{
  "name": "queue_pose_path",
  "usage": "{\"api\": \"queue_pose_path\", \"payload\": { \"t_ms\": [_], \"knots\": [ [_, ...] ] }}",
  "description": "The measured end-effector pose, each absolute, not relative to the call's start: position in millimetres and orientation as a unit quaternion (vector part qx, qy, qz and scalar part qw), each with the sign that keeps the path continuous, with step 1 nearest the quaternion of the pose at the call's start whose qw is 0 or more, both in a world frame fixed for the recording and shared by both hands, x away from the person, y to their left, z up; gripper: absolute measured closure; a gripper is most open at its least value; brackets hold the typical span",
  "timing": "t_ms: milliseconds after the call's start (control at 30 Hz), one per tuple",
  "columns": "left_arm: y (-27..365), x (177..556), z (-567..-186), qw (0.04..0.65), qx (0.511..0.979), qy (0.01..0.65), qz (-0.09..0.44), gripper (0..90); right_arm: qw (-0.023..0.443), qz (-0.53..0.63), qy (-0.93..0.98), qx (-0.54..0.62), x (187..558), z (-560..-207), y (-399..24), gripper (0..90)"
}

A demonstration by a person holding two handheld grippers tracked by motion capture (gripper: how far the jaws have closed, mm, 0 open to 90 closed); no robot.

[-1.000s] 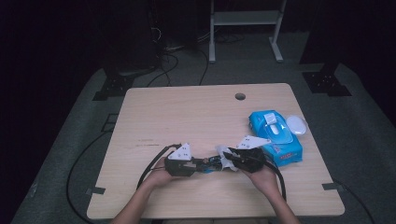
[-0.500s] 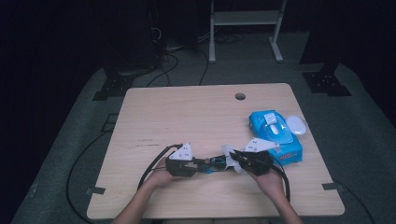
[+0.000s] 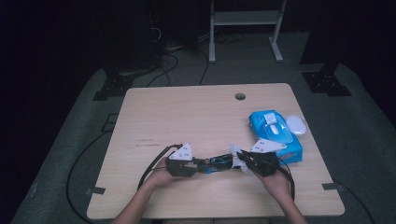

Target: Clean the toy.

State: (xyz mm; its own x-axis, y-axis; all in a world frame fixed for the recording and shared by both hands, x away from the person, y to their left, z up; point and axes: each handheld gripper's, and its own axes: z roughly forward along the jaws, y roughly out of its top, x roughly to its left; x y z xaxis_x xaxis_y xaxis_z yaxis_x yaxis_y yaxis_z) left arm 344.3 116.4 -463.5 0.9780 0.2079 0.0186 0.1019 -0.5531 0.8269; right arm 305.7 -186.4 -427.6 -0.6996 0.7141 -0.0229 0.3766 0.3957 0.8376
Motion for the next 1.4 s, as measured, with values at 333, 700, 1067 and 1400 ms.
{"api": "queue_pose_path", "payload": {
  "t_ms": [333, 700, 1067, 1400],
  "knots": [
    [116.0, 343.5, -463.7, 0.465, 0.879, 0.09, 0.057, 70.4, 0.16, 0.452, 0.832, 0.278, 309.0, -424.0, -125.5, 84.0],
    [116.0, 343.7, -463.5, 0.464, 0.879, 0.088, 0.059, 70.5, 0.178, 0.431, 0.838, 0.284, 312.3, -426.5, -132.9, 84.2],
    [115.0, 343.6, -464.5, 0.468, 0.877, 0.092, 0.054, 70.6, 0.167, 0.452, 0.828, 0.286, 310.7, -420.8, -129.5, 84.2],
    [115.0, 342.7, -464.0, 0.465, 0.879, 0.09, 0.056, 70.6, 0.162, 0.445, 0.835, 0.281, 315.0, -427.8, -119.0, 84.2]
  ]
}}
